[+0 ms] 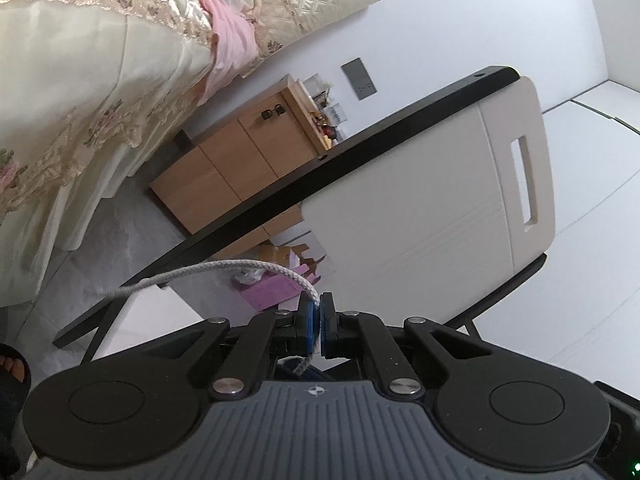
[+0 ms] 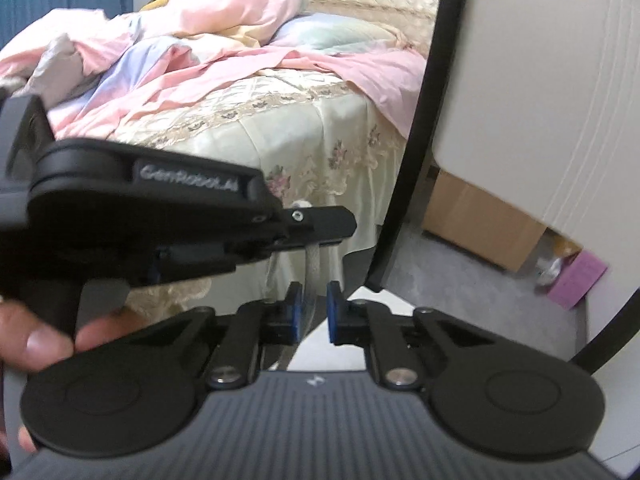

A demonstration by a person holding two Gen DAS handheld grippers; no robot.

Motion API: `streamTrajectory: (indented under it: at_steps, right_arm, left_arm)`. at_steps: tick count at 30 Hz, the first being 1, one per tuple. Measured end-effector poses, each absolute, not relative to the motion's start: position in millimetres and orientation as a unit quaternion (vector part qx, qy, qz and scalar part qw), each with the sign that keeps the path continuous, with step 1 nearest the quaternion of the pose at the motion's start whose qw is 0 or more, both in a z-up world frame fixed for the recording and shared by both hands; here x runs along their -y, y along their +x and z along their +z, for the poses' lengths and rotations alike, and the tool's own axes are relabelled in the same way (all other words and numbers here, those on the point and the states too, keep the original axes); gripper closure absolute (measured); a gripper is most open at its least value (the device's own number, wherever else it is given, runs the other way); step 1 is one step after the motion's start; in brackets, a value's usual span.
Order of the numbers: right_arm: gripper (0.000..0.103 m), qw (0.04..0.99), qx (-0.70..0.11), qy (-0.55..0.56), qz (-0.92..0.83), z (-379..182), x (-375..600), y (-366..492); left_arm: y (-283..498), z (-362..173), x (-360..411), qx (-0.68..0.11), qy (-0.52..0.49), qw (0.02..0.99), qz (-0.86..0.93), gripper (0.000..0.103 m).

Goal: Lace up shoes with both hands

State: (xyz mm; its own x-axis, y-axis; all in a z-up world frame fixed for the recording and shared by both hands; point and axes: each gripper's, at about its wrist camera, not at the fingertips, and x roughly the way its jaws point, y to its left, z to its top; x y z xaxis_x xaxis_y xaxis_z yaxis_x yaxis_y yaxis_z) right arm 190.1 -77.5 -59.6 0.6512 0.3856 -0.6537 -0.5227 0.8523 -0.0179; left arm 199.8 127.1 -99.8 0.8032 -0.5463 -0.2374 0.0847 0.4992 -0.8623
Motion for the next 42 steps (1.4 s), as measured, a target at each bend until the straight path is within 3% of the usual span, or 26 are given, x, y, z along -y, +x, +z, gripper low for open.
streamTrajectory:
  at_steps: [20,26,29,36,42]
  right_arm:
    - [0.099,0.874,-0.424,-0.070,0.227,-115,112,125]
    - [0.096,0.884,-0.404,0.011,0.234,-109,130,118]
    - [0.057,0.888,-0.389,0.044,0.241,-102,142,112]
    - [0.059,0.898,-0.350,0.117,0.241,-92,191,96]
    - [0.059,0.873,-0.318,0.313,0.197,-119,269,88]
  left_arm:
    - [181,-84,-149,-0.189,-0.442,0.871,-0.103,0.100]
    - [174,-74,-124,-0.195,-0.360,0.907,-0.096,0.100]
    - [170,-71,-106,-0.197,-0.305,0.927,-0.091,0.100]
    - [149,-72,-55,-0.200,-0.161,0.961,-0.100,0.099]
    - [111,-78,-8,-0.183,-0.019,0.976,-0.112,0.099]
